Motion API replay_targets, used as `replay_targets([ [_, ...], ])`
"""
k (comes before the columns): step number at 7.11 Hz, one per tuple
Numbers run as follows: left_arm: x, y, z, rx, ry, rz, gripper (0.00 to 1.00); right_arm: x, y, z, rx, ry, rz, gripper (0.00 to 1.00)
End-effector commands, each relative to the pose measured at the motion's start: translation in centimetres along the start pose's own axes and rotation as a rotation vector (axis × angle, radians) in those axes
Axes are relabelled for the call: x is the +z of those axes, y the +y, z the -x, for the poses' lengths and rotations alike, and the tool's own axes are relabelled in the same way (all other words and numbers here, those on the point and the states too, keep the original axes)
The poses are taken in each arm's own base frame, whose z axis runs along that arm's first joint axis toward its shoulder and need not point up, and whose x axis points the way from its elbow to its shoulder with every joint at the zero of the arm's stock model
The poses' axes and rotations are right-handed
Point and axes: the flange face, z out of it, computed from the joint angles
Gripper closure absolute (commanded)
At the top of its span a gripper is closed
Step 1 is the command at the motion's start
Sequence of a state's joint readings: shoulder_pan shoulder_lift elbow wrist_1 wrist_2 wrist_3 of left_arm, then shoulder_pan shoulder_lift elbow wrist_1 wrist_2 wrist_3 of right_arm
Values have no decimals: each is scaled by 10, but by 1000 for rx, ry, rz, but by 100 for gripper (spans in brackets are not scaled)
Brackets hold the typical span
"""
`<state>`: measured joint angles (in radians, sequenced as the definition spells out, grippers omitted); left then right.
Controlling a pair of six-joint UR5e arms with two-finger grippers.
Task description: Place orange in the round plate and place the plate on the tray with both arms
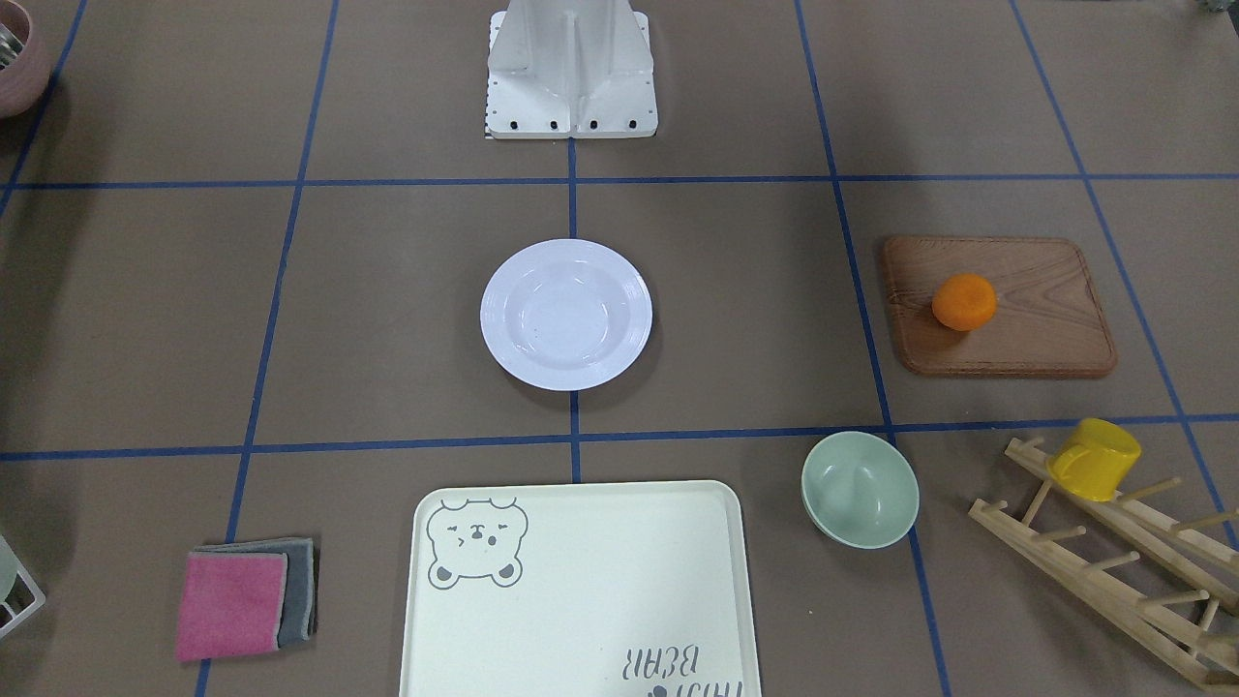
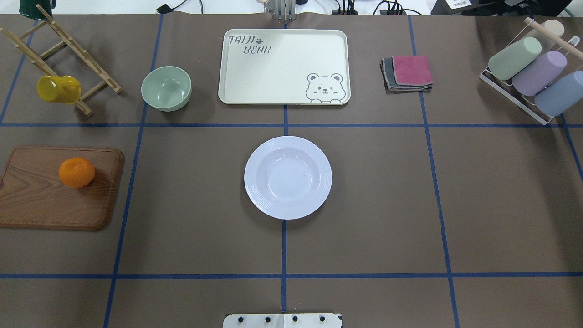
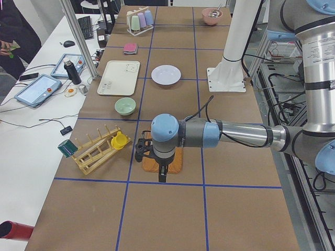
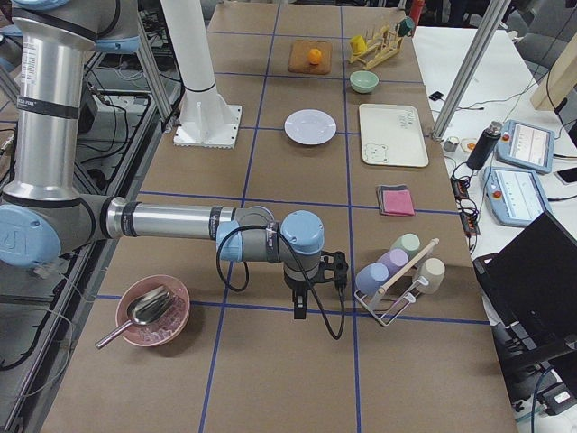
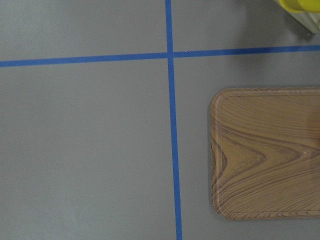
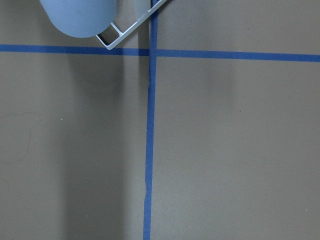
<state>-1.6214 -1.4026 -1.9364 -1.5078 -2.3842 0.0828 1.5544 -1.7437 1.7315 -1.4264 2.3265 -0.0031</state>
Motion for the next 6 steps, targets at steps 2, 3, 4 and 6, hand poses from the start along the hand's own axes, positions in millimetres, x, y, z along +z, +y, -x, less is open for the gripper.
replay_targets([
  [2, -29, -17, -44, 157, 77, -147, 1, -12, -23, 39, -184, -27, -163, 0],
  [3, -3, -47, -98, 218, 127, -94, 1, -8, -37, 71, -255, -85, -159, 0],
  [4, 20, -59, -133, 192, 131, -55, 2, -12, -57, 90, -271, -101, -168, 0],
  [6, 74, -61, -194, 109, 50, -65, 1, 4, -64, 119, -187, -99, -142, 0],
])
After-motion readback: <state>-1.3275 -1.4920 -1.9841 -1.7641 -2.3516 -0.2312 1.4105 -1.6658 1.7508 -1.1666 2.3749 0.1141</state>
